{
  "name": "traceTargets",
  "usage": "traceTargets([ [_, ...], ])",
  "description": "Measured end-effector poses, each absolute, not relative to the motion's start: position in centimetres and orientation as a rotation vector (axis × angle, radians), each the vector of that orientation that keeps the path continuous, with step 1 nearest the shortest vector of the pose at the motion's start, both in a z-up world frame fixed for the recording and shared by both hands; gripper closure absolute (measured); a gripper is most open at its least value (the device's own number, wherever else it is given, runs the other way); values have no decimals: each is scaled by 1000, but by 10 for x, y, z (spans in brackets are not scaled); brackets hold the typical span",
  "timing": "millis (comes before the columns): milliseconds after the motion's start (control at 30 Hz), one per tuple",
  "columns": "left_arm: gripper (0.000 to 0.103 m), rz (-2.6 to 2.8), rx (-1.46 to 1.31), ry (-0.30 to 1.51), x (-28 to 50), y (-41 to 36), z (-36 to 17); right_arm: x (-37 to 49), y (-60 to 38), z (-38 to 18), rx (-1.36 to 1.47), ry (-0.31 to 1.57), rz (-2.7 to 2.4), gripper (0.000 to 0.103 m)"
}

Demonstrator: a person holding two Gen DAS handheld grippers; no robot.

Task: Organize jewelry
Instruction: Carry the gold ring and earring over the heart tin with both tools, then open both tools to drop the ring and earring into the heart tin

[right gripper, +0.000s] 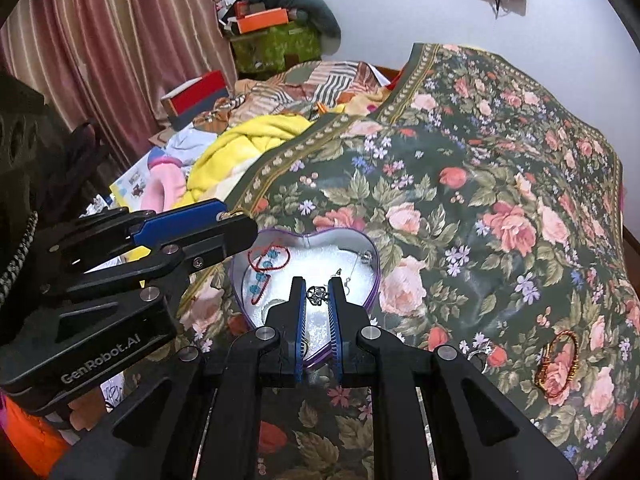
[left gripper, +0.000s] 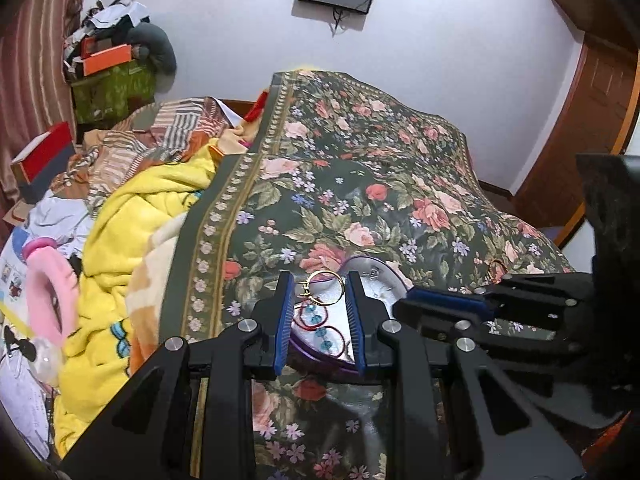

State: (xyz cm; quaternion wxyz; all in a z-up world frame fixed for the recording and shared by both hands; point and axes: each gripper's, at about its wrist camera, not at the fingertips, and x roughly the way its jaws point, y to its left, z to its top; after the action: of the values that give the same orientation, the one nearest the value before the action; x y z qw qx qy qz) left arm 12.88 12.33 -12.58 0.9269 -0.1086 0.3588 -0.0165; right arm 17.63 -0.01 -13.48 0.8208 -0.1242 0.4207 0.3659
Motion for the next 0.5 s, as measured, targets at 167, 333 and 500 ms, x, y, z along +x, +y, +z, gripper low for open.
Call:
traceTargets([
  [167,79,-49,-222,744,135,119,-129,176,2,-140,-284,898,783,93],
  [333,79,-58,-225,742,136,119,-128,176,3,-140,-293,890,790,93],
  [500,78,-53,-223,742,136,120,-124,172,6,-138,-326,878,794,92],
])
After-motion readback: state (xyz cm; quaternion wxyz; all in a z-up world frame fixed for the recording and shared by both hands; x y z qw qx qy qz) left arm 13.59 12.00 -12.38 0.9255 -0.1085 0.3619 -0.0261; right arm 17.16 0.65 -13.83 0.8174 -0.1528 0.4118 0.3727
